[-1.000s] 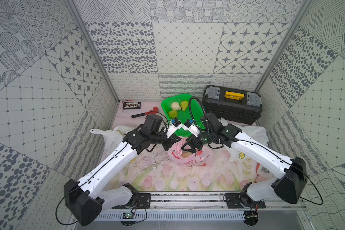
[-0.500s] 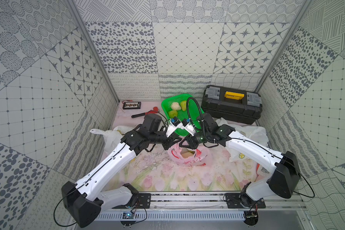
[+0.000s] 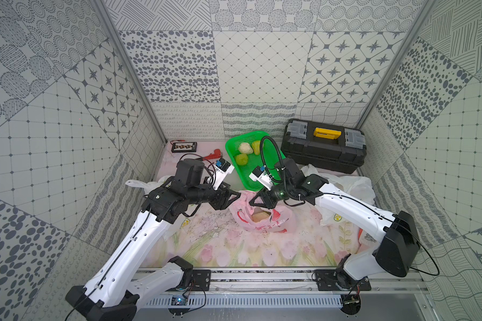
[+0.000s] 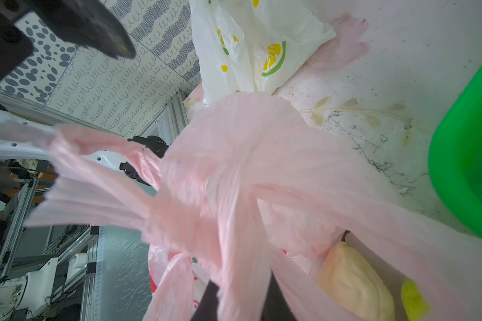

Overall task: Place the pears into plastic bags & tie knots
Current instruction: Tie the plastic bag at the center of the board.

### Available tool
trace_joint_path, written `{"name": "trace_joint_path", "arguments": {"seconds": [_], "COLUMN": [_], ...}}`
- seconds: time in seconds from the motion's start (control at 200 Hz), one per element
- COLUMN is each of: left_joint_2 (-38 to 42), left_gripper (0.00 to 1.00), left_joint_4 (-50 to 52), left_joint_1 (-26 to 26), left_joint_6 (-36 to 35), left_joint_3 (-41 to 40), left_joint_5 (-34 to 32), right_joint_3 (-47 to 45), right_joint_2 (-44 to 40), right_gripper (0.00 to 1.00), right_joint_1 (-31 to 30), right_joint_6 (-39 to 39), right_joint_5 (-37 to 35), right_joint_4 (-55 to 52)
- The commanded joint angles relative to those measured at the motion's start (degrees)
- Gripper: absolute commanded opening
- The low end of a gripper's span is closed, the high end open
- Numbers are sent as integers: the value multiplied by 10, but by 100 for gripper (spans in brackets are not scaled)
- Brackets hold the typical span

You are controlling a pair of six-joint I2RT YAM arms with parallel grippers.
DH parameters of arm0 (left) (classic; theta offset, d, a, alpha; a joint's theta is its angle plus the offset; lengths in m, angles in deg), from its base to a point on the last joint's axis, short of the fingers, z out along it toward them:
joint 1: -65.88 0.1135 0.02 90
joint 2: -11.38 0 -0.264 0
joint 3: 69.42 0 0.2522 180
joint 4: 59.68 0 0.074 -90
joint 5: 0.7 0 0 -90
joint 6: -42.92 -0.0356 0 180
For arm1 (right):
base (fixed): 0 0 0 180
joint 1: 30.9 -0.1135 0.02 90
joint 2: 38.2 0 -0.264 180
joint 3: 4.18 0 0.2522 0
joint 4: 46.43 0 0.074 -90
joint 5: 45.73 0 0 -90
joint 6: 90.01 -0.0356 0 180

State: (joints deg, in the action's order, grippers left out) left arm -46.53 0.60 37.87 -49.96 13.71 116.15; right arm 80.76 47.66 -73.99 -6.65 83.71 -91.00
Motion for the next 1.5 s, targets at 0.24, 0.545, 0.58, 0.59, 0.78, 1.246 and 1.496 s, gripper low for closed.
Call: {"name": "trace_joint_path", "arguments": {"seconds": [0.24,0.545,0.58,0.59,0.78,1.246,1.496], "left_joint_2": [-52,-87,-90,-92,-87,-88,-88], "left_gripper": [0,0,0,0,0,0,0], "left_joint_4": [79,25,24,24,19,26,26], "left_joint_1": [6,6,6,6,6,6,5], "left_joint_6": [-3,14,14,14,19,14,9], "left_joint_3": [18,98,97,96,95,100,94], "left_joint_5": [70,96,99,99,108,124,127], "right_joint_3": [-2,-2,-3,-4,4,1,-11], "right_joint_2": [-13,-23,-25,-25,-19,-19,-36], "right_gripper": [20,33,34,35,40,47,54], "right_joint_1": [-3,-11,-11,-12,-26,-74,-75], "right_joint_6": [15,40,40,40,64,96,90], "right_joint_5": [13,-17,-22,-24,-99,-292,-379], "right_joint_4": [8,-8,-5,-4,-7,75,123]}}
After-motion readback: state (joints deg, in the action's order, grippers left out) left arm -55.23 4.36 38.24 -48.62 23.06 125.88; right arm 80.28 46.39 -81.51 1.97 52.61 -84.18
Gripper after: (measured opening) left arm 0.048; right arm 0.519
